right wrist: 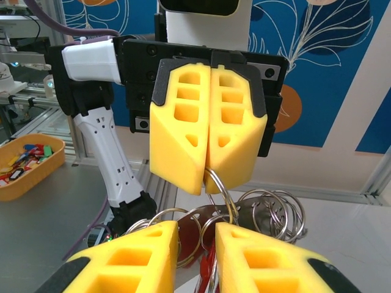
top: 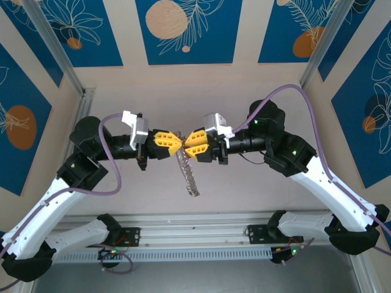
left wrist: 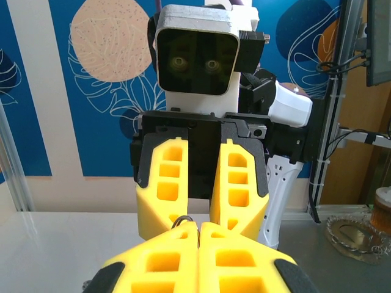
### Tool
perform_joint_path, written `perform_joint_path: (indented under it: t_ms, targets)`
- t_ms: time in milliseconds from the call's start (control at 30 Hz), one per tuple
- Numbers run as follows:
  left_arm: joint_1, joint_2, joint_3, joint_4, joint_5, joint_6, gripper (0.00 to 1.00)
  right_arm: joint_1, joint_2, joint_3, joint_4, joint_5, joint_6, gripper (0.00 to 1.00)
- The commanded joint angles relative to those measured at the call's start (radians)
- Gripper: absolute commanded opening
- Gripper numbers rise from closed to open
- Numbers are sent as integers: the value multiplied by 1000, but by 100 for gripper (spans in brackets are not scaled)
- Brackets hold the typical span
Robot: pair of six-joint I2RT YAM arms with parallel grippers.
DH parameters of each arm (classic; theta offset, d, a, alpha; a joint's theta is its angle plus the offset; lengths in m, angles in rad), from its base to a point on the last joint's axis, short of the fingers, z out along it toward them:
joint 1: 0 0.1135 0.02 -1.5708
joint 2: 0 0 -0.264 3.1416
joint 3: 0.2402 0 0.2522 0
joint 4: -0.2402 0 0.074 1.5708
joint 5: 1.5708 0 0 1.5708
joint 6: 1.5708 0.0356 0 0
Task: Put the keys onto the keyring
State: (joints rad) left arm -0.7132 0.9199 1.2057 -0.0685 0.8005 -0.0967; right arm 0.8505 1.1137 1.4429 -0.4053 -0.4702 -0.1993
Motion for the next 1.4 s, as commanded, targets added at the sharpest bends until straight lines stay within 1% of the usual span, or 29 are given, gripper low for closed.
perform_joint_path:
  t_ms: [0,333,733,867,1033,1267,1367]
  targets:
    - [4,-10,36,-9,21,19,0,-8,-16,4,54,42,20,24]
    - [4,-18,54,-57,23,46,0,-29,-15,22,26,63,13,25]
    - [4,-9,54,-43,28,37,0,-16,-2,27,21,-65,-8,24]
    - [3,-5,52,-32,33,30,0,-10,3,29,5,-65,-22,18]
    - [3,0,51,-27,32,25,0,-9,17,39,-11,-86,-27,16]
    - [4,11,45,-22,30,27,0,-9,32,55,-28,-99,-47,0]
    - [4,7,44,-30,16,35,0,-8,31,71,-57,-79,-65,0]
